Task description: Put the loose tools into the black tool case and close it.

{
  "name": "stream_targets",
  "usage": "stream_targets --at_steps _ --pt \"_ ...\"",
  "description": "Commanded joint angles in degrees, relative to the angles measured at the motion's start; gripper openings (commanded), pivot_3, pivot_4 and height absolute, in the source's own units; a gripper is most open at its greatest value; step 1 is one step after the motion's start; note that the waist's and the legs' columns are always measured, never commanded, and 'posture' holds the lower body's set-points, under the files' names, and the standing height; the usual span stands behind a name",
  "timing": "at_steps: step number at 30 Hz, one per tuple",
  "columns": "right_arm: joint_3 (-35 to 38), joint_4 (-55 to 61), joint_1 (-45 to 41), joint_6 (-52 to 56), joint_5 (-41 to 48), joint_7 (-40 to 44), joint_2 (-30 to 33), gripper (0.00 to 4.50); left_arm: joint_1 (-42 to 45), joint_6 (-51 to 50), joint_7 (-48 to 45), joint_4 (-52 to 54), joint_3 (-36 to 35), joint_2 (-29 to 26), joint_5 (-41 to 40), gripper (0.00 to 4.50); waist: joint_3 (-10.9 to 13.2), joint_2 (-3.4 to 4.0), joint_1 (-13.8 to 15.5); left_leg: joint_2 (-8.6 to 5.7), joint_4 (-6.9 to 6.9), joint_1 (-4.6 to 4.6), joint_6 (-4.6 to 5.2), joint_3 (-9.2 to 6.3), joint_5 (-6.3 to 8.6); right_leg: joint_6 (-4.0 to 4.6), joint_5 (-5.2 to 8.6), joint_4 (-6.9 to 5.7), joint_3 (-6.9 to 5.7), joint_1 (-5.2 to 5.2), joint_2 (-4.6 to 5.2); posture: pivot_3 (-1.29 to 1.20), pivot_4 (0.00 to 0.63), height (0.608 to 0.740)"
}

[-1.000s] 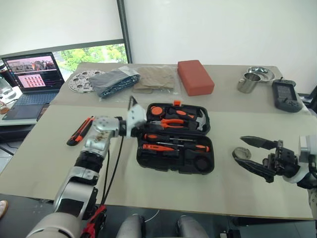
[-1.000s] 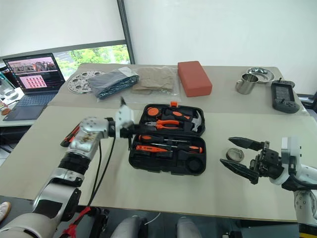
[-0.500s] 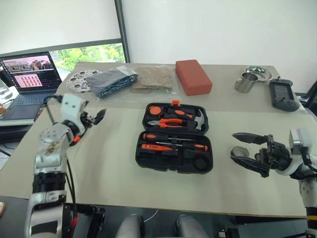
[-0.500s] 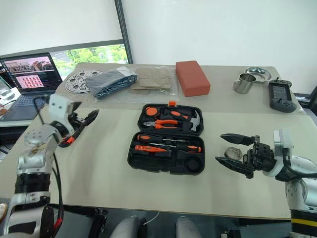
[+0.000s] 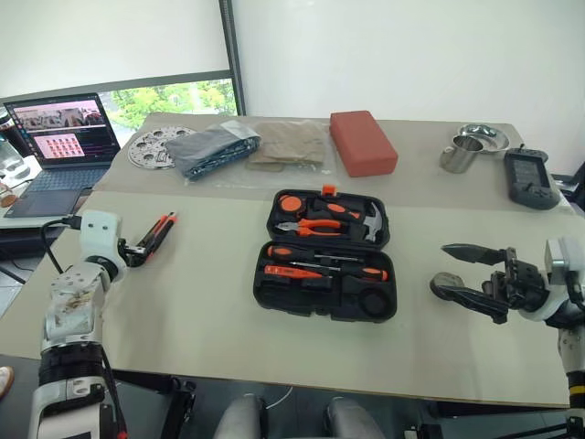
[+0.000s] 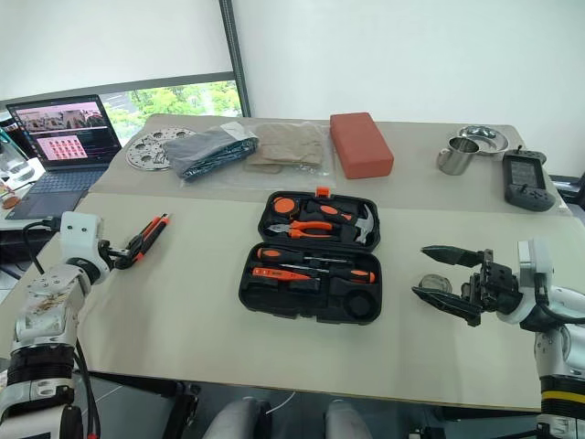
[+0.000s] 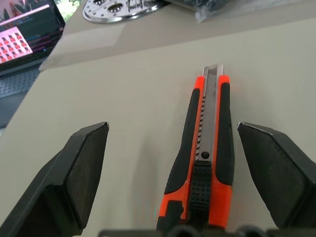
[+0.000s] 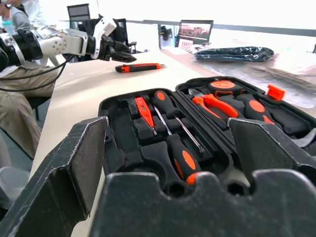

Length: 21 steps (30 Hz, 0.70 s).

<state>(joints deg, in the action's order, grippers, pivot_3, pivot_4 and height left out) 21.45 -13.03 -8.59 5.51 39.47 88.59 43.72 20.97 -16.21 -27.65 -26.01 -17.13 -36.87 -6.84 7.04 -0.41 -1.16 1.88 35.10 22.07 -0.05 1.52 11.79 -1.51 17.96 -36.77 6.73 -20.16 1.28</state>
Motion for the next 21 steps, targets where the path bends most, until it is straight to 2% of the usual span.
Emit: stream_targets --at_steps 1,10,15,21 --pt "1.68 2.06 -0.48 -0.66 0.86 0.60 1.07 4.50 3.85 3.21 -6.02 -8.26 2.22 -3.45 0.68 4.46 0.00 0.00 -0.02 -0.04 -0.01 -0.01 0.00 0.03 0.00 0.00 0.00 -0.01 0.00 0.00 -0.01 0.00 0.150 0.740" --pt "1.88 4.18 -0.46 0.44 1.37 -1.01 0.96 4.50 10.51 7.73 -15.72 -23.48 7.92 -5.53 2.19 4.46 -0.02 0.04 0.16 -0.06 0.00 0.00 0.00 0.20 0.00 -0.01 0.01 0.00 0.00 -0.02 -0.01 0.00 0.150 0.740" --pt "2.32 5.12 0.35 0.71 0.82 -2.89 1.20 4.50 11.92 9.07 -17.03 -26.76 9.06 -4.80 2.36 4.46 -0.05 0.07 0.37 -0.06 0.00 0.01 0.00 0.23 0.00 -0.02 0.01 0.00 0.01 -0.02 0.01 0.00 0.150 0.740" --pt "1.93 5.98 1.03 -0.17 -3.16 -9.89 1.31 4.50 12.22 9.92 -17.69 -27.52 9.46 -4.25 2.21 4.46 -0.10 0.16 0.40 -0.05 0.00 0.01 0.00 0.24 0.00 -0.02 0.01 -0.01 0.01 -0.02 0.04 0.00 0.150 0.740"
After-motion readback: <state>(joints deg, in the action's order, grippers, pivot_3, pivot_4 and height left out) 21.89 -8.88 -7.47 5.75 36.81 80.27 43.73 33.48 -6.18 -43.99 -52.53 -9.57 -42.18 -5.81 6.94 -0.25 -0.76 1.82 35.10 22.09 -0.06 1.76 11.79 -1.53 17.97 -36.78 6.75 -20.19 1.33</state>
